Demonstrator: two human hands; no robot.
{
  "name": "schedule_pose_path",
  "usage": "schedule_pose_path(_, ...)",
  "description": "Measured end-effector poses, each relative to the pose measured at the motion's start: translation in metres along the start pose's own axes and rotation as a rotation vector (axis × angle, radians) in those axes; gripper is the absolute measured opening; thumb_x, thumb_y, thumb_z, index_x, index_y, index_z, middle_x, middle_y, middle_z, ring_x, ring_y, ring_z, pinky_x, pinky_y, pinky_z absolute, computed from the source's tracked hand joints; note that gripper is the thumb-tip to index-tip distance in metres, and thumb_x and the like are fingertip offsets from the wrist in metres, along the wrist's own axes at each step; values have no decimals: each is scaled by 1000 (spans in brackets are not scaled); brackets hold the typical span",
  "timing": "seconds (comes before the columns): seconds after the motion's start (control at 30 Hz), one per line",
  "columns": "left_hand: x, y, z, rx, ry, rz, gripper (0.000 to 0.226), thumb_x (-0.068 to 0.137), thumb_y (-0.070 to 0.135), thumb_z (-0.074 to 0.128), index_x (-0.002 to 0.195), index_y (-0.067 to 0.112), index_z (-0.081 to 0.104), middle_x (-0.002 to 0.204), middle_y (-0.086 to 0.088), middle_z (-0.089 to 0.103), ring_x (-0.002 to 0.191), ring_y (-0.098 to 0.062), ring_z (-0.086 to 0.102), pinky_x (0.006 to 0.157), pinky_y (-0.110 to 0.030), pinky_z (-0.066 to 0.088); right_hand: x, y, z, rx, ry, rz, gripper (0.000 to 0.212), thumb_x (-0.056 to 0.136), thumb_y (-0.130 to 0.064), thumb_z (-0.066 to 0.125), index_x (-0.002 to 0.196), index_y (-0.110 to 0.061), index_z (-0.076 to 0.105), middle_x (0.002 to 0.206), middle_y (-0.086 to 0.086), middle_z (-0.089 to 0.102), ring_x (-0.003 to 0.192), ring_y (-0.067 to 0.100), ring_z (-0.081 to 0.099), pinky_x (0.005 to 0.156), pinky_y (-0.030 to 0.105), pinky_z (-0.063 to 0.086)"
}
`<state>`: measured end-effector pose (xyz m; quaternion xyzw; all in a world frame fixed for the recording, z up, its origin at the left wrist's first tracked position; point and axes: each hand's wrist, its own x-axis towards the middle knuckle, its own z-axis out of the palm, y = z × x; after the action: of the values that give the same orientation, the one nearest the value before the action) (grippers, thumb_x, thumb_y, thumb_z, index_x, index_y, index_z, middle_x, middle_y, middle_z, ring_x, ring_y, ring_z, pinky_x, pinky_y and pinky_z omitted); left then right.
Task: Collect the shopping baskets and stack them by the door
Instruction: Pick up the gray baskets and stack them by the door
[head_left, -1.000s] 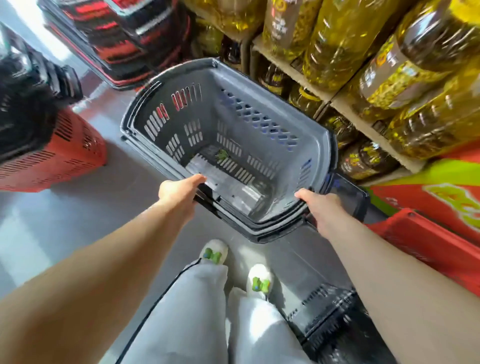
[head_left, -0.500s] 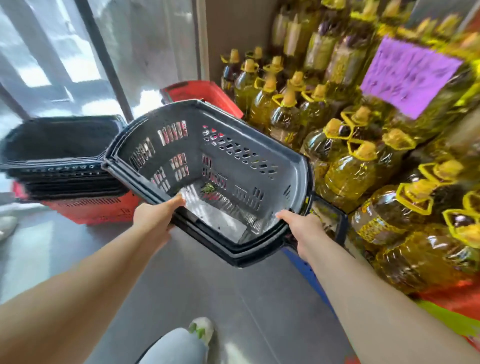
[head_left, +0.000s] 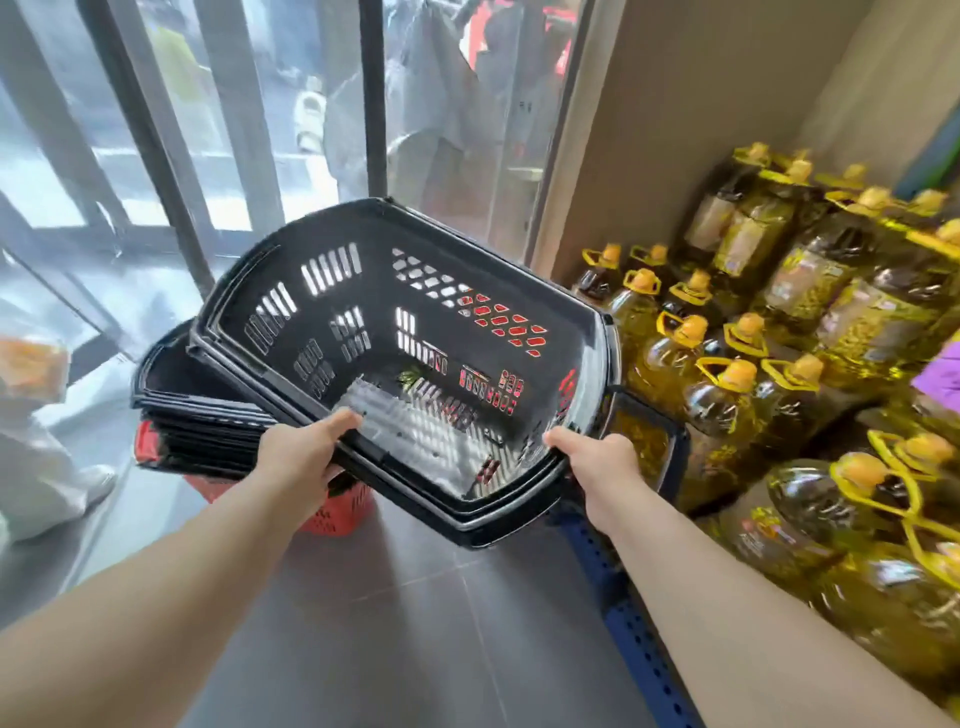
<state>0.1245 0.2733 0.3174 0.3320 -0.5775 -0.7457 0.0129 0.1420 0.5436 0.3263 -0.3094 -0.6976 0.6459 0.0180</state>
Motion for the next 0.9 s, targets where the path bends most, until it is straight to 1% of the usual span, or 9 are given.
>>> schedule_pose_path(0.13, 71, 42, -15, -41, 48, 0, 23, 71, 10, 80, 84, 1, 63, 77, -11, 63, 61, -17, 64, 41, -19, 52, 36, -36, 74, -38, -46, -54, 40, 59, -26, 81, 86, -9, 57, 86, 14, 63, 72, 29, 61, 76, 43, 55)
schedule_pose_path(0.27, 131, 73, -28, -48, 101, 19, 30, 71, 14, 80, 95, 3, 65, 90, -14, 64, 72, -25, 63, 70, -33, 59, 67, -69, 142, -75, -112, -79, 36, 64, -25, 81, 79, -8, 53, 72, 9, 55, 56, 21, 51, 53, 29, 43)
schedule_pose_path(0.37, 161, 90, -34, -119, 164, 27, 41, 69, 9, 78, 106, -7, 67, 100, -16, 70, 81, -28, 67, 84, -45, 58, 86, -86, 181, -103, -168, -104, 31, 65, -23, 79, 78, -8, 55, 75, 9, 59, 61, 21, 56, 55, 28, 45)
schedule_pose_path(0.43, 184, 99, -35, -139, 205, 52, 30, 70, 6, 76, 97, -3, 67, 95, -15, 70, 75, -23, 69, 72, -38, 61, 104, -100, 209, -140, -212, -119, 29, 65, -24, 79, 76, -7, 58, 73, 10, 61, 59, 21, 57, 56, 30, 47)
schedule_pose_path(0.5, 204, 110, -35, -160, 246, 72, 15, 72, 6, 74, 85, 6, 64, 78, -10, 65, 50, -13, 64, 47, -24, 55, 123, -119, 235, -149, -264, -107, 38, 63, -25, 79, 88, -4, 60, 75, 9, 62, 59, 20, 57, 51, 28, 45)
schedule_pose_path(0.53, 215, 117, -34, -179, 265, 78, 14, 73, 7, 74, 84, 9, 64, 75, -8, 63, 46, -13, 62, 46, -24, 54, 135, -131, 250, -154, -289, -100, 44, 62, -25, 80, 95, -2, 60, 77, 9, 62, 59, 19, 55, 48, 26, 41)
schedule_pose_path(0.67, 246, 144, -31, -238, 329, 44, 15, 74, 15, 74, 80, 17, 61, 74, -3, 62, 56, -15, 62, 64, -33, 58, 170, -171, 298, -234, -374, -40, 57, 61, -23, 83, 111, -5, 61, 87, 9, 63, 70, 23, 57, 58, 31, 51)
schedule_pose_path(0.73, 259, 160, -31, -253, 412, 84, 24, 71, 14, 76, 91, 16, 62, 84, -6, 65, 62, -17, 65, 60, -34, 58, 181, -189, 320, -273, -492, 27, 47, 66, -21, 80, 107, -7, 64, 83, 7, 65, 68, 21, 61, 63, 31, 55)
schedule_pose_path(0.9, 279, 186, -39, -310, 545, 129, 52, 62, 14, 82, 111, 6, 67, 102, -12, 71, 85, -27, 71, 76, -49, 59, 198, -220, 367, -365, -573, -14, 37, 65, -22, 83, 92, -2, 66, 82, 13, 69, 58, 22, 64, 52, 28, 55)
